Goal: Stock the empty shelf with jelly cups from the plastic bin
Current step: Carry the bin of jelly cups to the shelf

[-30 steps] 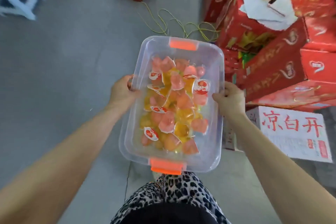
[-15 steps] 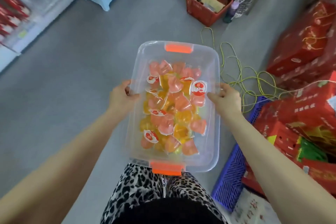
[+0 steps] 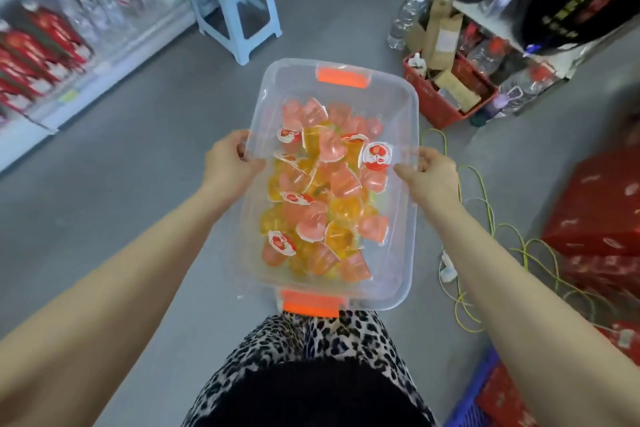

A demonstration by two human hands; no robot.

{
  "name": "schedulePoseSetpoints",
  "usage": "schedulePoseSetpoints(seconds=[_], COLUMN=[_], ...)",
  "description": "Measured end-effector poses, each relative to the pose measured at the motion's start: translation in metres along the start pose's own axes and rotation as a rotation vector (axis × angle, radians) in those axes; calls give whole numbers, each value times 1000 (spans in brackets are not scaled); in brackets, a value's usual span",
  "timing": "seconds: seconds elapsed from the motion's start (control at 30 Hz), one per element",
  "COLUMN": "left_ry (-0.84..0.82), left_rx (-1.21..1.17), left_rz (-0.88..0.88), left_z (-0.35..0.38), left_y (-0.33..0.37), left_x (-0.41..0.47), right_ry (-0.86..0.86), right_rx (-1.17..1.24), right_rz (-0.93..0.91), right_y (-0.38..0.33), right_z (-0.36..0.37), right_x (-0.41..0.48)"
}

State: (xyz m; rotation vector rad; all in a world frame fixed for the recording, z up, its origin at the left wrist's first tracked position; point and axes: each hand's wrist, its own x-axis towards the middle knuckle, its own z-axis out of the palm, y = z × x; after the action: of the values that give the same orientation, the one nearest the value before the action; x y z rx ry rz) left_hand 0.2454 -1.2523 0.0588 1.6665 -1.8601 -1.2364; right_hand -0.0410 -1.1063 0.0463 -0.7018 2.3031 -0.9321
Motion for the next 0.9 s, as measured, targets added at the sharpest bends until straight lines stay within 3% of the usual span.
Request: schedulePoseSetpoints(seconds=[0.9], left_ry=[181], left_rx=[-74], left_rz=[38], left_z=[-114], left_y=[205], left_x=[716], right_ry=[-88], right_rx=[7], right_rz=[-101], right_y=[-452], right_z=[165], right_x=[647])
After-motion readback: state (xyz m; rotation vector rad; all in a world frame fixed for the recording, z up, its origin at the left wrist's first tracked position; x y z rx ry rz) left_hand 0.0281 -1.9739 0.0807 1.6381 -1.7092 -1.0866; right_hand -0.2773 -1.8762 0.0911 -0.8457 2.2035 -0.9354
